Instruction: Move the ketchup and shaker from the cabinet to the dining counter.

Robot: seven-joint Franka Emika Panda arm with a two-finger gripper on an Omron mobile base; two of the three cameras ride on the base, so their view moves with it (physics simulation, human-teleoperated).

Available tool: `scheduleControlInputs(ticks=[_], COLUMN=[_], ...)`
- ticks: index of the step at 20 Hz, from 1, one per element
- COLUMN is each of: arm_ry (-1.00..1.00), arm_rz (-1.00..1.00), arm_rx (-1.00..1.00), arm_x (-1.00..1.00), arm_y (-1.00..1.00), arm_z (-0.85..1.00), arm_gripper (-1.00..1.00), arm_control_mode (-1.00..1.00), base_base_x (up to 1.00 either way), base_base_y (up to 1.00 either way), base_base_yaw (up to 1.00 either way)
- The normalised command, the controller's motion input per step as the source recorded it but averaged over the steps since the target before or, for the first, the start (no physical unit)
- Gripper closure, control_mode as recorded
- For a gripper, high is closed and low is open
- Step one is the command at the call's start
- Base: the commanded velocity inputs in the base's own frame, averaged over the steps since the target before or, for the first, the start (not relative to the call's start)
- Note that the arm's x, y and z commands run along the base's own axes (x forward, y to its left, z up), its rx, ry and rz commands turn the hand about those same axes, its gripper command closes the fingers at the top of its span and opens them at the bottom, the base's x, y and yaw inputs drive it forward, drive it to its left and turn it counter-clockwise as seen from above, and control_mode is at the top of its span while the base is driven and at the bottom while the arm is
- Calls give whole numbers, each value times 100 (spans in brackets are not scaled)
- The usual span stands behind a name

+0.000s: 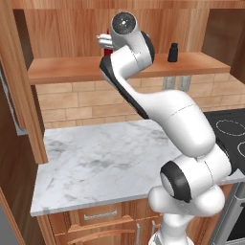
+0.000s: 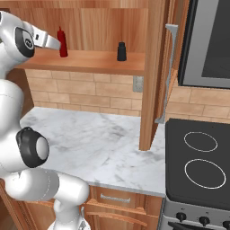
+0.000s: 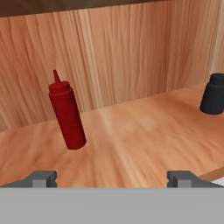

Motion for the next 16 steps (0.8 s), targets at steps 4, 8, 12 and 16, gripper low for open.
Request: scheduleControlInputs(ticks=[4,8,12,16], arm_ry=[-6,0,2,8], arm_rz=[3,9,11,11], arm_rx=[0,0,0,0], arm_x=[23,25,10,3], arm_y=[1,5,3,4], arm_z=[-12,0,0,0], arm_gripper=[-100,-100,-100,-100], arm_control_mode=[-100,-100,-100,-100], base_base_x=[0,0,0,0], base_base_y=[0,0,0,0], base_base_yaw=[0,0,0,0])
